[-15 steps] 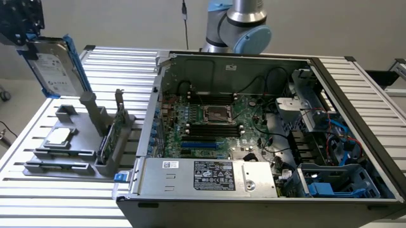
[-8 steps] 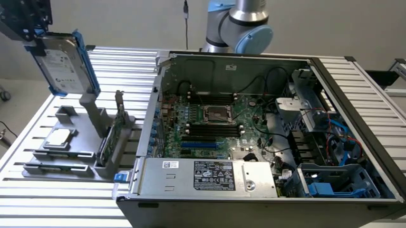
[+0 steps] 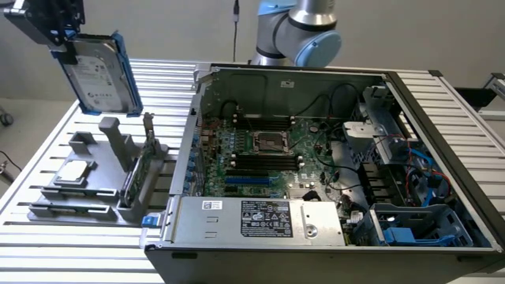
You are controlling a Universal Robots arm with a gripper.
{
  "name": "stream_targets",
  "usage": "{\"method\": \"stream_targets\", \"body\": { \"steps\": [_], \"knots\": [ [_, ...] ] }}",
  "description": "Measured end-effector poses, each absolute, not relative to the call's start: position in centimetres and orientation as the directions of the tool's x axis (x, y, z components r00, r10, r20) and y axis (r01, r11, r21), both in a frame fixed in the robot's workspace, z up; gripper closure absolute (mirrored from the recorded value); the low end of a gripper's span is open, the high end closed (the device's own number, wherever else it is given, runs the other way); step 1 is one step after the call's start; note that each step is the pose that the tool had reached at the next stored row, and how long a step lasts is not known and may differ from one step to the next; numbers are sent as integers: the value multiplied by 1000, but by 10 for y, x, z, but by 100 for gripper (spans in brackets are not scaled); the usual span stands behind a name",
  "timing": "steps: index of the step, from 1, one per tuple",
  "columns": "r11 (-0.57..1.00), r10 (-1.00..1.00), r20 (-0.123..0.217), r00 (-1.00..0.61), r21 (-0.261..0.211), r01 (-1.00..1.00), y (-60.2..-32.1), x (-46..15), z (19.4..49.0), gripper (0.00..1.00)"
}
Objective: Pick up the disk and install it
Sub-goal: 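Pick up the disk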
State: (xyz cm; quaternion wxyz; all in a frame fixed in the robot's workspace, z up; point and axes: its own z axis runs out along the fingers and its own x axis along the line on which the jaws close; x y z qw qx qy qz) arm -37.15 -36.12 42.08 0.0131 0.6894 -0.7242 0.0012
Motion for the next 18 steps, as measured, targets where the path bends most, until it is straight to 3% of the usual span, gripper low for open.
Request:
{"method": "stream_targets", "body": {
  "steps": [18],
  "knots": [
    [49, -999, 3, -49, 17, -999, -375, -290, 470, 67]
  ]
}}
